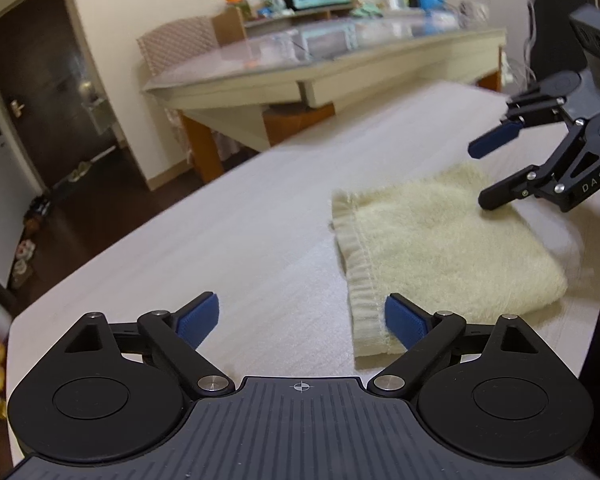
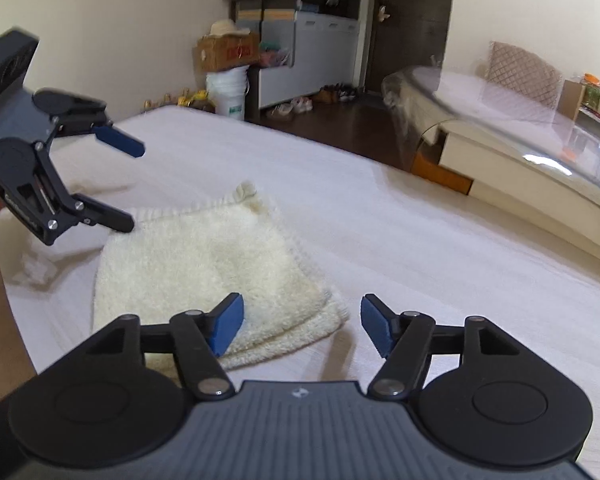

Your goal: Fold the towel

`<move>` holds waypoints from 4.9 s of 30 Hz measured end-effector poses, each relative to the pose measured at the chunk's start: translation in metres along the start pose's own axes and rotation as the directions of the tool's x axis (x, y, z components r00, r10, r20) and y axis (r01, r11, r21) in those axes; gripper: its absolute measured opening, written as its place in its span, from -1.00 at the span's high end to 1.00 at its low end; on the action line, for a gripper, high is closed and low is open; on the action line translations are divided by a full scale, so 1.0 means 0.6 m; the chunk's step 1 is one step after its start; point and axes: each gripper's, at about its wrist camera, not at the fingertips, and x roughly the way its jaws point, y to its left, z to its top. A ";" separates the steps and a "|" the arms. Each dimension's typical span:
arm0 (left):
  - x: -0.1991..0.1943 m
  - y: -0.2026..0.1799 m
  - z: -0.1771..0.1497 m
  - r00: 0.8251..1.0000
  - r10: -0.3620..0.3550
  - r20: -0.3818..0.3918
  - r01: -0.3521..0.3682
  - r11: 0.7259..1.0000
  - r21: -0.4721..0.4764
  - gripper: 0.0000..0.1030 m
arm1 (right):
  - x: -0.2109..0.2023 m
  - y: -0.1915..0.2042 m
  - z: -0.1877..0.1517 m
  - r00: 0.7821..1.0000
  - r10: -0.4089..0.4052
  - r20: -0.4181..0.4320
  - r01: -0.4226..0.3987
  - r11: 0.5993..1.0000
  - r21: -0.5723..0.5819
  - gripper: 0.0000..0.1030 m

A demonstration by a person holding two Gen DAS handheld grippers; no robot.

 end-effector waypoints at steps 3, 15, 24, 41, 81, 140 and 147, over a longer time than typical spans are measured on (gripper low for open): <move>-0.018 -0.004 -0.001 0.999 -0.001 0.042 0.003 0.999 -0.032 -0.86 | -0.009 -0.024 0.004 0.999 0.034 0.030 -0.037 0.994 0.105 -0.01; -0.013 -0.058 -0.017 0.995 -0.038 0.088 0.042 0.998 -0.038 -0.88 | 0.004 -0.073 -0.014 0.991 0.105 0.084 -0.128 0.930 0.345 0.81; 0.008 -0.066 -0.019 0.996 -0.052 0.078 0.055 0.998 -0.044 -0.89 | 0.019 -0.088 -0.022 0.996 0.086 0.009 -0.085 0.941 0.327 0.54; 0.032 -0.071 -0.026 0.999 -0.007 0.051 0.011 0.997 -0.071 -0.94 | 0.118 0.002 0.073 0.949 0.264 -0.171 -0.271 0.962 -0.019 0.48; -0.013 -0.118 -0.038 0.990 -0.102 0.098 0.109 0.992 -0.065 -0.95 | 0.128 -0.025 0.091 0.927 0.369 -0.066 -0.351 0.918 0.186 0.02; 0.013 -0.118 -0.010 0.997 0.075 0.028 -0.072 0.993 -0.092 -0.99 | -0.027 0.061 -0.051 1.000 0.008 0.023 -0.011 0.992 0.123 0.31; 0.017 -0.121 -0.026 0.996 0.081 0.030 -0.077 0.991 -0.112 -1.00 | -0.005 0.035 -0.011 0.999 -0.035 0.027 0.033 0.996 0.078 0.27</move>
